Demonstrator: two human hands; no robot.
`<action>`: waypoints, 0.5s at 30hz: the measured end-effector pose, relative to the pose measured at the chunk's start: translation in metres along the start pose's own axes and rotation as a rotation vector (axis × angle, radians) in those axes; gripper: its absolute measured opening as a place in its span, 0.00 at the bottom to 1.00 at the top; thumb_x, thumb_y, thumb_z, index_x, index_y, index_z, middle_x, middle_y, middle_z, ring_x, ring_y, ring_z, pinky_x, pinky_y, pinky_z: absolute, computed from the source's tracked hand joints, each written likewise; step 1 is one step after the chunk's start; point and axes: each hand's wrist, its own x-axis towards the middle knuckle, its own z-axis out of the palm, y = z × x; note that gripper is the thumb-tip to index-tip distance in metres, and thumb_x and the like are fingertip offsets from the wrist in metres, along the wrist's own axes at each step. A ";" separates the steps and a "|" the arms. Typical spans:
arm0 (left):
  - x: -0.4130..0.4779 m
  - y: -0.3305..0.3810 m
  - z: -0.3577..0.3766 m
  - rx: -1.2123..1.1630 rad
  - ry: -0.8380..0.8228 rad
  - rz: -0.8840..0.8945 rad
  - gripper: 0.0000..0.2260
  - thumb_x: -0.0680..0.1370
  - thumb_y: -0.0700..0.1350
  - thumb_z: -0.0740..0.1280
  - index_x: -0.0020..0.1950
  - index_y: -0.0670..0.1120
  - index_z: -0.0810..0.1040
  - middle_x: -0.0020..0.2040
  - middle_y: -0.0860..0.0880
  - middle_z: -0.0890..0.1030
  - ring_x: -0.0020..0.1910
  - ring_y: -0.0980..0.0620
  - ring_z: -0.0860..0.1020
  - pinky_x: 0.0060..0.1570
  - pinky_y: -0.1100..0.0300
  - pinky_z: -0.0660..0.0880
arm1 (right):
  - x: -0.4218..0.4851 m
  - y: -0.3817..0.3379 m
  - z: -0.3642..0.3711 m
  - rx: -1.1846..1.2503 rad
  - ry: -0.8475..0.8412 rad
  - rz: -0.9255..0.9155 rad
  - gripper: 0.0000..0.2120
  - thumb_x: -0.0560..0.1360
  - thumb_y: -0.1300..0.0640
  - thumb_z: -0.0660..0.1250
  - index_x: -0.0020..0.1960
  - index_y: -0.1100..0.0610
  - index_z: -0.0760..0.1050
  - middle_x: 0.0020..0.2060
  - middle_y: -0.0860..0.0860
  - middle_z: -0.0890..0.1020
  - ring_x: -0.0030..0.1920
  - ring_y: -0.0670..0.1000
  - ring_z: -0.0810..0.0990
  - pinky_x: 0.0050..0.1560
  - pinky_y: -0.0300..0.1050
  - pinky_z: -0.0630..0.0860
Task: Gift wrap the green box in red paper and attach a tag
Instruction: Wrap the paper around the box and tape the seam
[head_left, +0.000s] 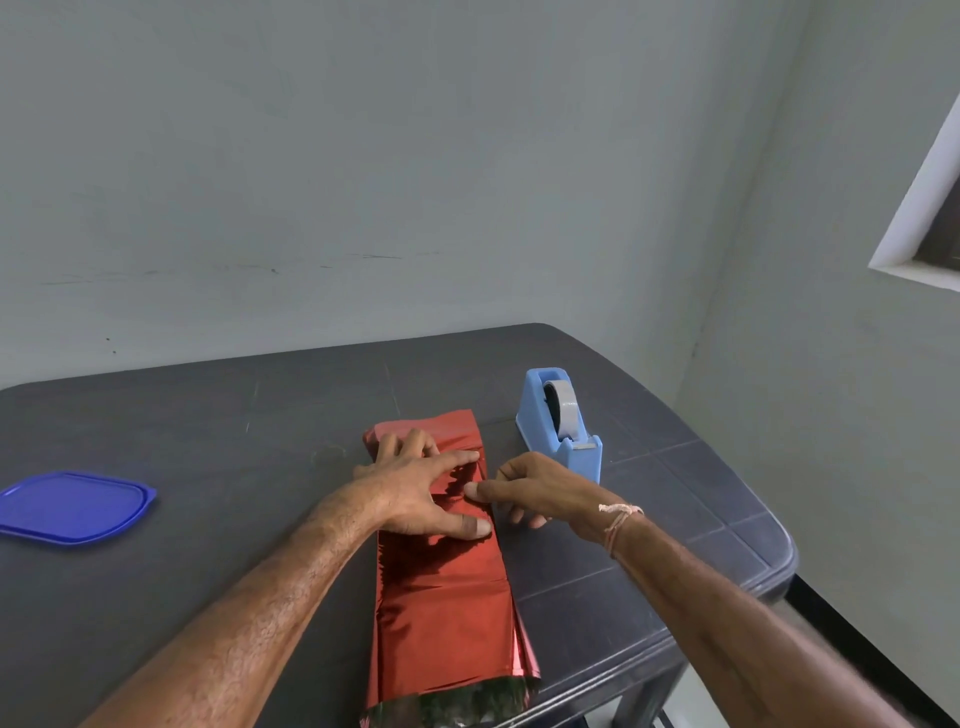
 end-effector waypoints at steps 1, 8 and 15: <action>0.000 -0.001 0.000 -0.003 0.000 0.001 0.45 0.64 0.79 0.67 0.77 0.73 0.54 0.65 0.57 0.60 0.71 0.49 0.56 0.67 0.41 0.69 | -0.001 0.003 0.001 0.052 -0.022 0.002 0.21 0.71 0.33 0.73 0.37 0.50 0.75 0.38 0.48 0.83 0.42 0.48 0.81 0.42 0.43 0.76; 0.000 -0.001 0.001 -0.011 -0.006 0.010 0.45 0.65 0.78 0.67 0.78 0.72 0.53 0.66 0.57 0.60 0.71 0.50 0.55 0.68 0.41 0.69 | -0.006 0.011 0.000 0.195 -0.091 -0.009 0.18 0.77 0.36 0.69 0.48 0.53 0.78 0.42 0.47 0.85 0.45 0.46 0.82 0.47 0.43 0.77; 0.000 -0.001 0.001 -0.019 -0.004 0.023 0.45 0.65 0.78 0.67 0.78 0.72 0.53 0.66 0.57 0.59 0.71 0.51 0.54 0.69 0.41 0.69 | -0.005 0.017 0.000 0.182 -0.101 -0.045 0.15 0.80 0.41 0.67 0.48 0.53 0.78 0.44 0.47 0.84 0.46 0.46 0.82 0.48 0.43 0.77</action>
